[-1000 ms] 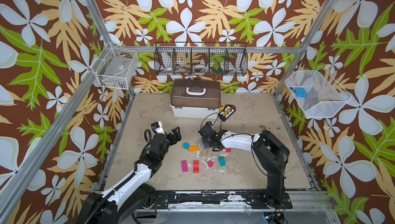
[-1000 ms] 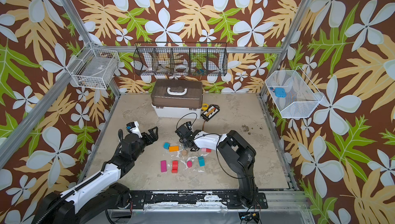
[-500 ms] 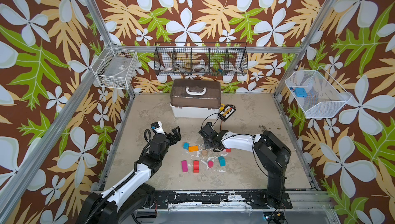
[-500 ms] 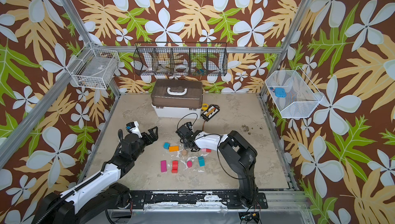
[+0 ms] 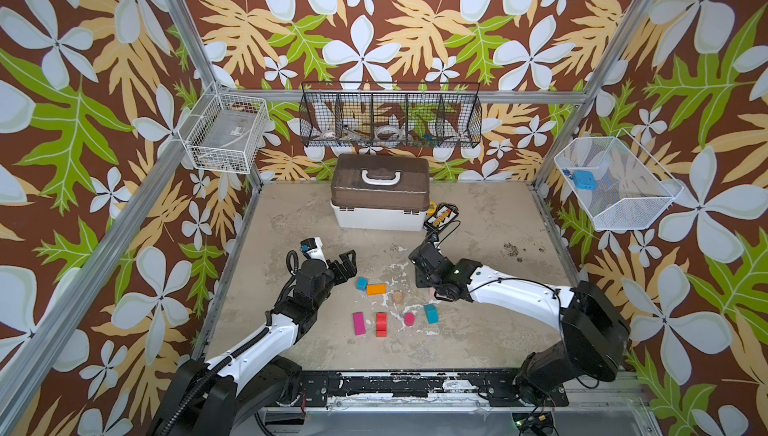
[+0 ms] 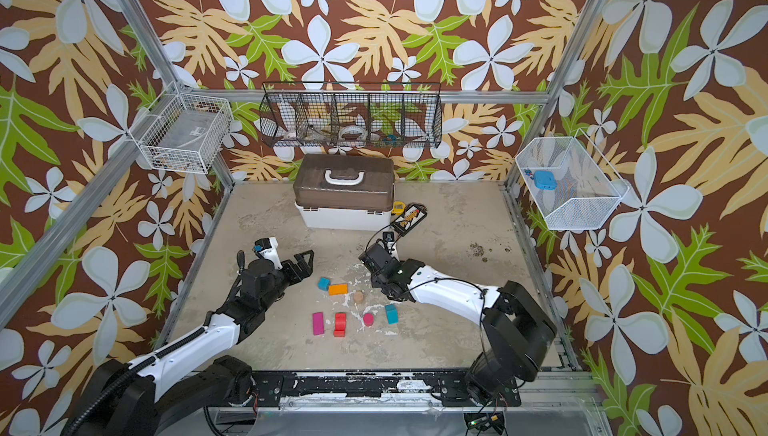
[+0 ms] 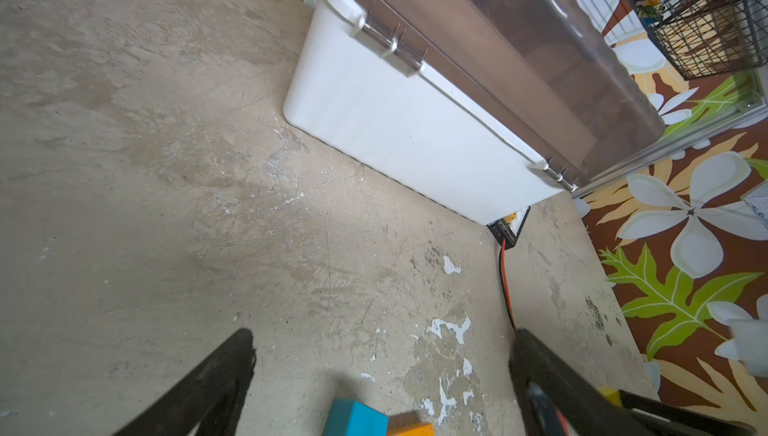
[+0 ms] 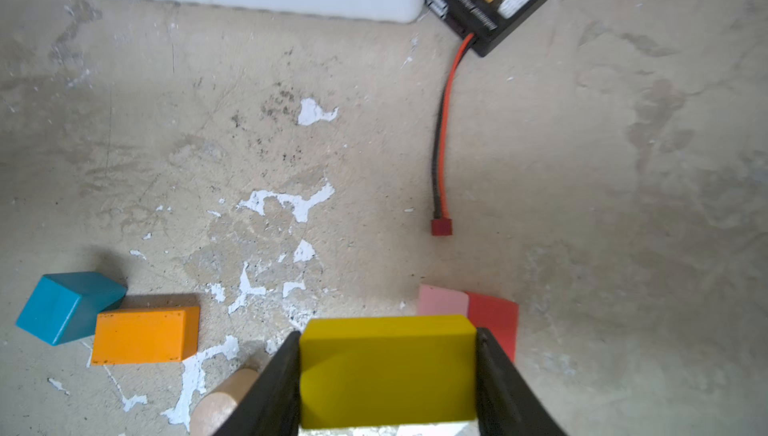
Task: Build the wood block tower
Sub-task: 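Lower the yellow block onto the pink and red blocks with the right gripper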
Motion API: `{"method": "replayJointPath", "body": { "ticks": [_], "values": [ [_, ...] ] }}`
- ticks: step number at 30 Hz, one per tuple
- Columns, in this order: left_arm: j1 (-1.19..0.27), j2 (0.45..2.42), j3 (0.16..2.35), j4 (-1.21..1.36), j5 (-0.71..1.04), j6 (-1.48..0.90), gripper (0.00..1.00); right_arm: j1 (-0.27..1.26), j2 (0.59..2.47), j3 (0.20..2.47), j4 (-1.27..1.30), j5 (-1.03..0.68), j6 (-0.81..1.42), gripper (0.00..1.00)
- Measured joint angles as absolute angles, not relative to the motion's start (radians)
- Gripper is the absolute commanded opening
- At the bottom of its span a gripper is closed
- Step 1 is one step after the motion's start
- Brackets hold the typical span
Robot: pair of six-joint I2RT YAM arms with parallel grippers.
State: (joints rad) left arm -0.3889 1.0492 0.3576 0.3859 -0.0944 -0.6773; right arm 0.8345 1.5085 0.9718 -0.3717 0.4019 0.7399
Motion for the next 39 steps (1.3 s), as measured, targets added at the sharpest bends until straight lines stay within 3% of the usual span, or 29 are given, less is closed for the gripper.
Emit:
{"method": "replayJointPath", "body": {
  "ticks": [9, 15, 30, 36, 39],
  "values": [
    [-0.389, 1.091, 0.369, 0.408, -0.047, -0.678, 0.95, 0.817, 1.258, 0.787, -0.364, 0.453, 0.808, 0.38],
    [-0.389, 1.092, 0.371, 0.409, -0.039, -0.678, 0.94, 0.778, 1.193, 0.696, -0.351, 0.449, 0.841, 0.36],
    [-0.389, 1.130, 0.386, 0.419, -0.016, -0.678, 0.93, 0.773, 1.367, 0.730, -0.276, 0.372, 0.885, 0.35],
    [-0.389, 1.130, 0.386, 0.419, -0.014, -0.678, 0.93, 0.773, 1.473, 0.781, -0.273, 0.362, 0.873, 0.37],
    [-0.389, 1.137, 0.386, 0.420, -0.010, -0.678, 0.93, 0.773, 1.515, 0.806, -0.274, 0.362, 0.859, 0.44]
  ]
}}
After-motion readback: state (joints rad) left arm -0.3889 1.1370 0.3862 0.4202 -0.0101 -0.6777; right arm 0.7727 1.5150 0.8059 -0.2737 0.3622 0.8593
